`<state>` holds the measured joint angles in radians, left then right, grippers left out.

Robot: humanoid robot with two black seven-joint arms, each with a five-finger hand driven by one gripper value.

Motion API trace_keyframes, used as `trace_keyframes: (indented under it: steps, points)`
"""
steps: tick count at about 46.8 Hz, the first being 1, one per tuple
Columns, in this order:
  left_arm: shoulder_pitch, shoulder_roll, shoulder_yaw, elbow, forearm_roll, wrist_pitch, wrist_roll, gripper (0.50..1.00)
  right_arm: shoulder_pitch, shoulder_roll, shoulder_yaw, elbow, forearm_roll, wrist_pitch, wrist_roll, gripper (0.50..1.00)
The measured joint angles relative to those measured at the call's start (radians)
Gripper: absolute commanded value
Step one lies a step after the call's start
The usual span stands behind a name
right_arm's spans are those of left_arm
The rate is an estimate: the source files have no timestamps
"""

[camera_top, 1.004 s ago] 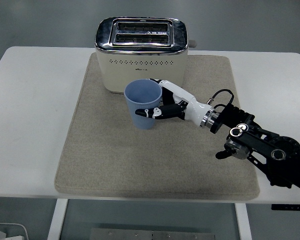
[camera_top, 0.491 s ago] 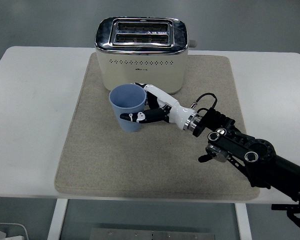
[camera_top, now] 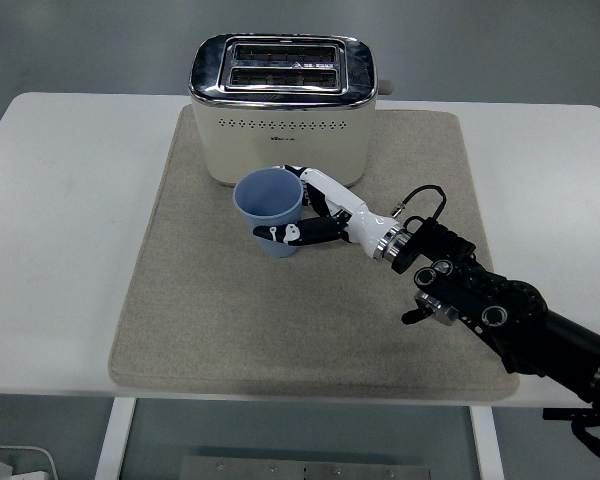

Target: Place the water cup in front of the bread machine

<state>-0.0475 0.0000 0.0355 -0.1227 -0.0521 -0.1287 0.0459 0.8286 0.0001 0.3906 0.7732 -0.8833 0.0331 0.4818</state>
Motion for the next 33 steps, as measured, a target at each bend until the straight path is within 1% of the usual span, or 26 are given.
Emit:
trace_keyframes:
  steps: [10,18,33]
  points:
    - [0.0,0.0,0.0,0.0,0.0,0.0,0.0,0.996,0.006,0.0,0.002,-0.066,-0.001,-0.016,0.018,0.5]
    - [0.0,0.0,0.0,0.0,0.0,0.0,0.0,0.996,0.008,0.0,0.008,-0.071,0.002,-0.036,0.018,0.5]
    - [0.0,0.0,0.0,0.0,0.0,0.0,0.0,0.996,0.001,0.0,0.001,-0.071,0.003,-0.039,0.018,0.5]
